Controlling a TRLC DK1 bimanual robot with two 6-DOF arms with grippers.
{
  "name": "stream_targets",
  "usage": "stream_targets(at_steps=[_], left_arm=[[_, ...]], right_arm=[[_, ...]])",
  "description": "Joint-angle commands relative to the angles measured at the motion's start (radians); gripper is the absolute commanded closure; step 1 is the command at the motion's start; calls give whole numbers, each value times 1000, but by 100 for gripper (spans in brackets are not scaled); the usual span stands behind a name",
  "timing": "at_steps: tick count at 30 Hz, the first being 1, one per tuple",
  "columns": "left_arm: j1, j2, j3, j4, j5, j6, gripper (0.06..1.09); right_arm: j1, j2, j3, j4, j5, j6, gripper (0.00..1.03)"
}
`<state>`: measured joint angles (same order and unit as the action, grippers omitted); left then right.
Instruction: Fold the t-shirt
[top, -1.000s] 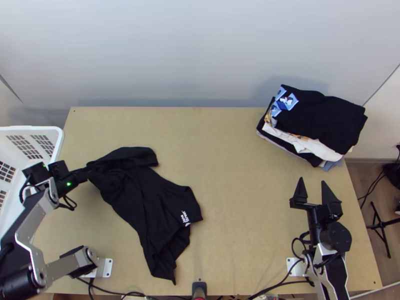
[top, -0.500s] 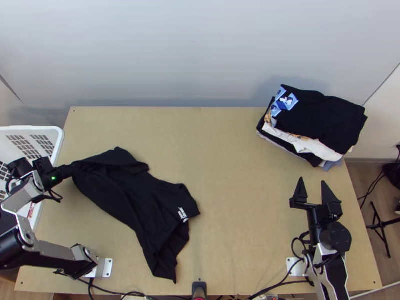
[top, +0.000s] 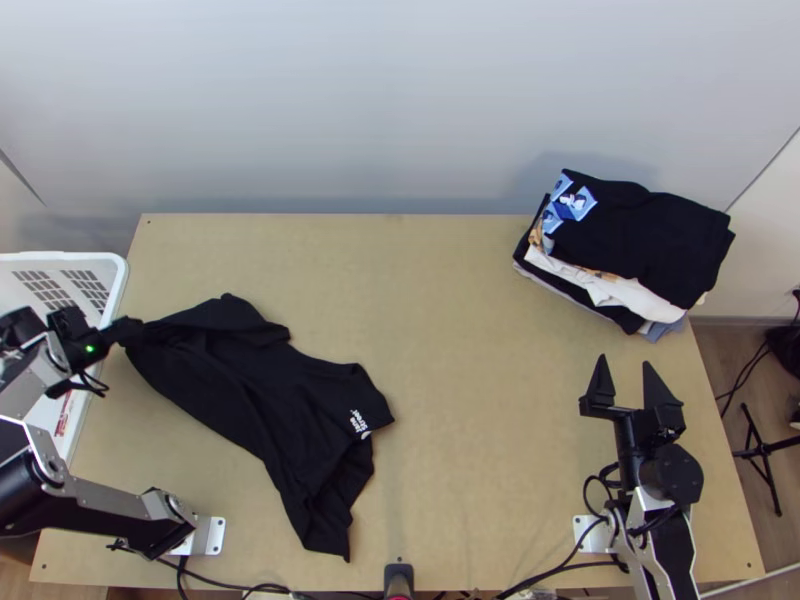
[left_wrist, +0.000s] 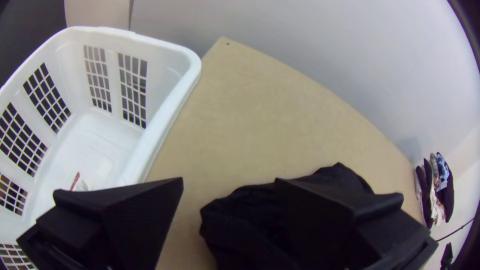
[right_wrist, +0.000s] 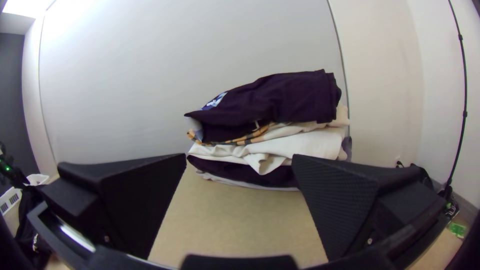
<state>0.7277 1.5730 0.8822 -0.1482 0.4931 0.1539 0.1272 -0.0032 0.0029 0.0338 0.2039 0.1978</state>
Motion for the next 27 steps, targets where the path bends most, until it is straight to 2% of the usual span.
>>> stream_targets(at_steps=[1,3,8,15,19,24,27], left_arm=[[1,-62,110,-114,4,-47,10],[6,-80,153,-157,4,-62,10],[9,-111,273,-413,10,-59,10],[-30,-242,204,-436,7,-51,10],[-65,-295,210,-473,-53,-63,10],[-80,-252,310,-689,-159,-50,10],[-82,-249,334,-749,-202,-53,10]], right_arm=[[0,0,0,0,0,0,5],[0,0,0,0,0,0,5],[0,0,0,0,0,0,4],[0,0,0,0,0,0,5],[0,0,0,0,0,0,5],[0,0,0,0,0,0,4],[0,0,0,0,0,0,4]])
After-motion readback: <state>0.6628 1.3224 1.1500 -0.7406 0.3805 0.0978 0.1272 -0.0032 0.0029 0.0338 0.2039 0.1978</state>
